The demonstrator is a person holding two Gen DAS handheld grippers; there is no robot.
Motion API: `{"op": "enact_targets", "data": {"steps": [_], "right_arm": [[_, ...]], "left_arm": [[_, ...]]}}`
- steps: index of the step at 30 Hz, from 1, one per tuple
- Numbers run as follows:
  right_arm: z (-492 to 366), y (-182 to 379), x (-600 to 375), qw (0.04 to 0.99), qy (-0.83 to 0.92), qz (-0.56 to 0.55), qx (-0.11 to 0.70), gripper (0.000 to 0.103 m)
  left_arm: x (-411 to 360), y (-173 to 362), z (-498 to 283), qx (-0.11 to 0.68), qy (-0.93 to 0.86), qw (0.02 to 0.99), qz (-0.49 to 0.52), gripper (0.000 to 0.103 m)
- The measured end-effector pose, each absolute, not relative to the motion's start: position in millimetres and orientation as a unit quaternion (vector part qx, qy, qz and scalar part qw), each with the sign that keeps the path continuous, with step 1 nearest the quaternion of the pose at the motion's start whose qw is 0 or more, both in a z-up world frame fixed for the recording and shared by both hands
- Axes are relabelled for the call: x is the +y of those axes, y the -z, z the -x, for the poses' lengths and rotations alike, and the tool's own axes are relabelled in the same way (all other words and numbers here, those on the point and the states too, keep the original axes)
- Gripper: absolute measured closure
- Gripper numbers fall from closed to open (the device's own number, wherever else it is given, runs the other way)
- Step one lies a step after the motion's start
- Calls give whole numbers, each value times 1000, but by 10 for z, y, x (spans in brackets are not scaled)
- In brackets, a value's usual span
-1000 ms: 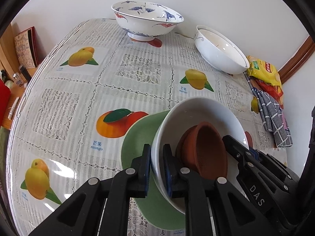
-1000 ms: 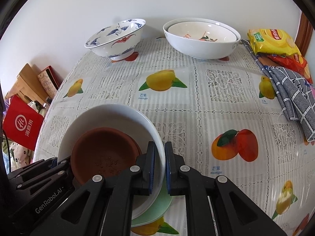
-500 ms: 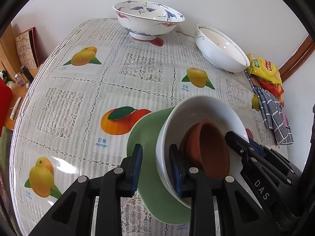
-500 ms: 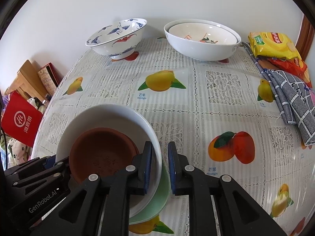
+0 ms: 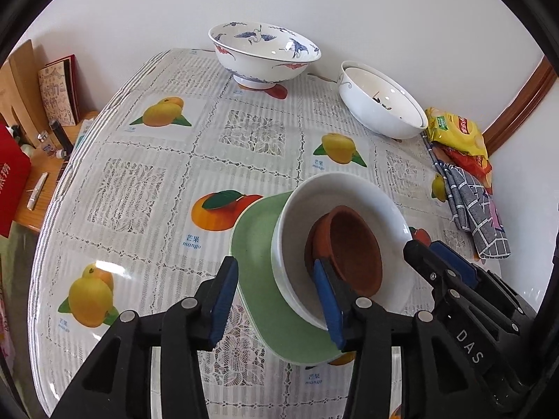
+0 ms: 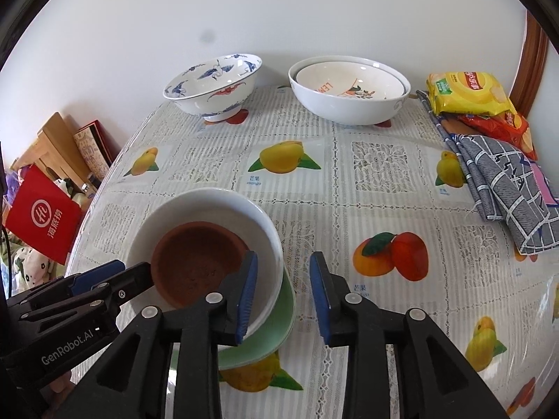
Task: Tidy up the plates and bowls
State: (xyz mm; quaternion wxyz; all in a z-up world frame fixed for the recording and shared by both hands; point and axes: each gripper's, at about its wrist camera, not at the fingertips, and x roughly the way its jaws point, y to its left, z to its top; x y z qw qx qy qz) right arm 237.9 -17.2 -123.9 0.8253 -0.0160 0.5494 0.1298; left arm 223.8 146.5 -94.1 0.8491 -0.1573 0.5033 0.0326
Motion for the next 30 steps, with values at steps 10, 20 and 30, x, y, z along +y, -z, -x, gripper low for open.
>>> {"op": "enact_targets", "data": {"steps": [10, 20, 30], "right_arm": [[-1982, 885, -319, 845, -124, 25, 519, 48], [-1549, 499, -806, 859, -81, 3, 505, 36], [-1030, 165, -1368, 876, -44, -7, 480, 23]], "left_arm": [[1269, 716, -1837, 481, -39, 865, 138, 47], [909, 366, -1387, 426, -39, 897, 114, 39], [452, 85, -824, 379, -52, 921, 80, 24]]}}
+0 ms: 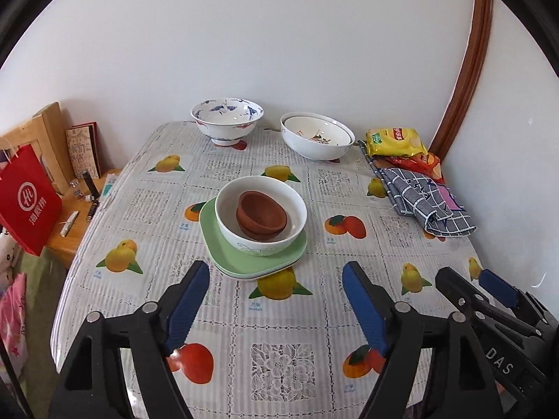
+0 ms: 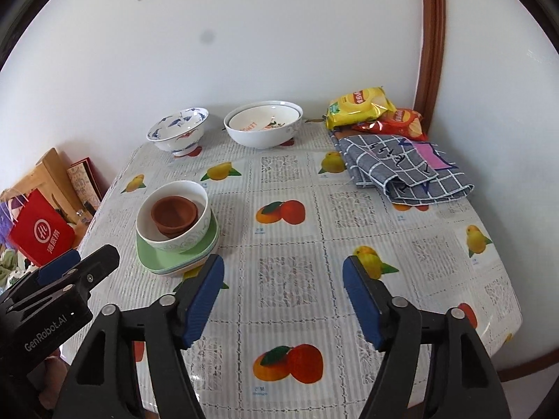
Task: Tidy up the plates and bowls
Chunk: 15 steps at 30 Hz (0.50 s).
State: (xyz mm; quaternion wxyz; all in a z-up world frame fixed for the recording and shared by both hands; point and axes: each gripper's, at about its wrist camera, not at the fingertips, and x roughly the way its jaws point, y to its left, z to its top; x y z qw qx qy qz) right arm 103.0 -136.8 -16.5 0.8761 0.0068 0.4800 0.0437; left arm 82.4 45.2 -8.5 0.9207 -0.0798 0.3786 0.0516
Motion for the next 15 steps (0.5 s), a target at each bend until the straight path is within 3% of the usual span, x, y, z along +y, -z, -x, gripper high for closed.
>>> {"op": "enact_targets", "data": {"steps": [5, 15], "right_arm": [[-733, 41, -1584, 886, -31, -2, 463, 12], [-285, -153, -1806, 897, -10, 21, 442, 8]], "left_arm": [[244, -22, -539, 360, -60, 929, 52, 17], [15, -129, -183, 349, -49, 935, 45, 6]]}}
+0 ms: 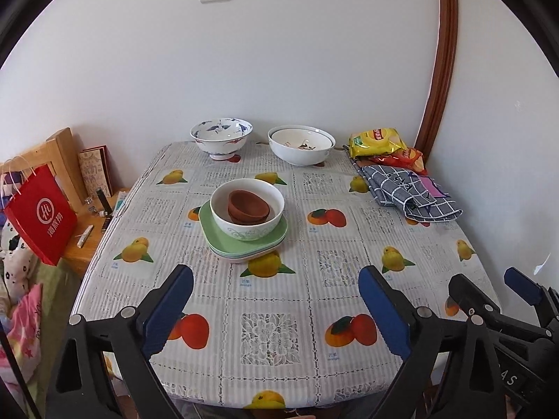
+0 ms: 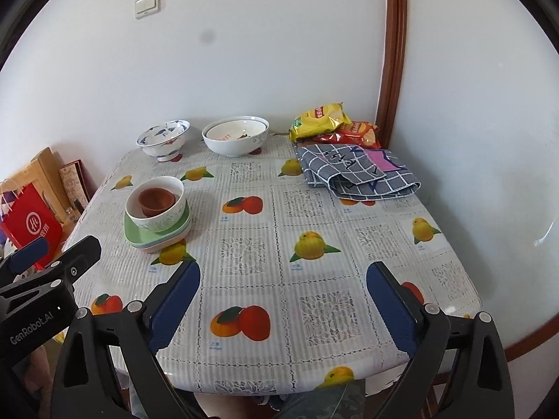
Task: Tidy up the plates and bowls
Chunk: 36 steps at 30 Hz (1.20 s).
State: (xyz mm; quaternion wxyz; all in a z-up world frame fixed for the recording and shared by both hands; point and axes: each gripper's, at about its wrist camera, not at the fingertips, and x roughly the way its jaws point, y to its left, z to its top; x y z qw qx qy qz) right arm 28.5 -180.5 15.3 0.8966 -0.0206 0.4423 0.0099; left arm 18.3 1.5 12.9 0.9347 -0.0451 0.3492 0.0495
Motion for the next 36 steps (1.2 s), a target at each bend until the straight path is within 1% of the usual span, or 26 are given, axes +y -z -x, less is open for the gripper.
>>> {"op": "enact_targets", "data": {"steps": [13, 36], "right_arm": [[-139, -225, -1899, 899, -13, 7, 438, 8], [-74, -237, -1899, 901, -8, 12, 434, 8]], "left_arm": [[-101, -160, -52, 344, -46, 937, 34, 5], [-76, -127, -6, 348, -44, 936, 40, 5]]}}
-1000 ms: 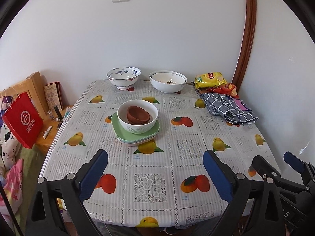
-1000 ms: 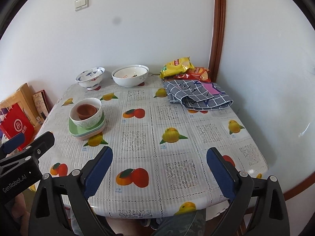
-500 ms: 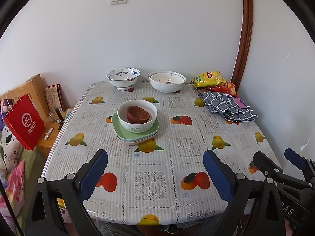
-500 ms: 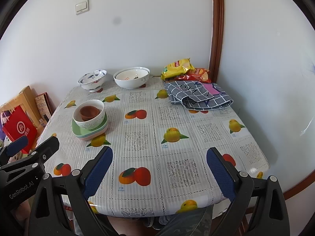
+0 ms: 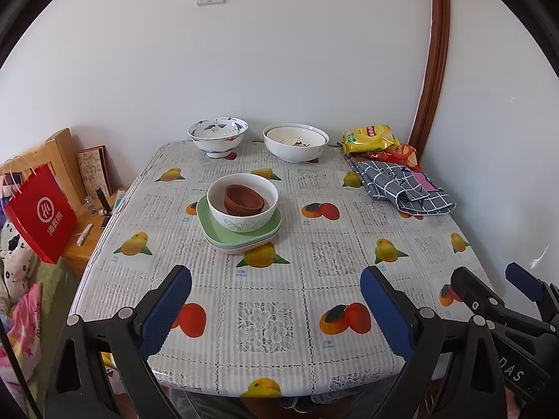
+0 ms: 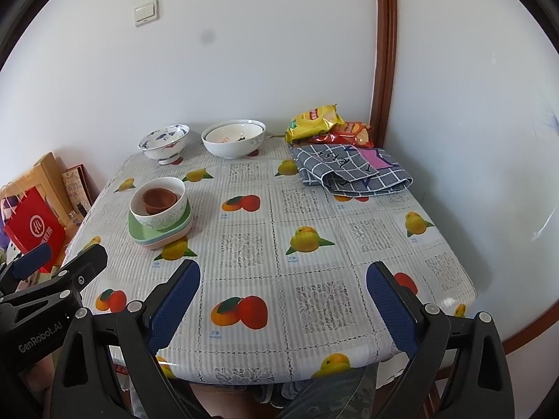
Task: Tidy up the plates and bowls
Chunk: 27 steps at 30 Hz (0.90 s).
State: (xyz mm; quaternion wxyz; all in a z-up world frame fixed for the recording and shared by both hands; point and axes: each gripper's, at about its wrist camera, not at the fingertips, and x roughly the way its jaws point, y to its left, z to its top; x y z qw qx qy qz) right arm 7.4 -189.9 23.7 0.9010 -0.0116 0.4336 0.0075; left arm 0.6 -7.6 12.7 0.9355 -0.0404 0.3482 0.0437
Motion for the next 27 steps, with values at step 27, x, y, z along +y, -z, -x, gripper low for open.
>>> {"op": "enact_targets", "data": {"steps": [27], "right_arm": [[-73, -278, -1904, 902, -5, 10, 432, 8]], "left_arm": [[-39, -110, 0, 348, -47, 935, 42, 5]]}}
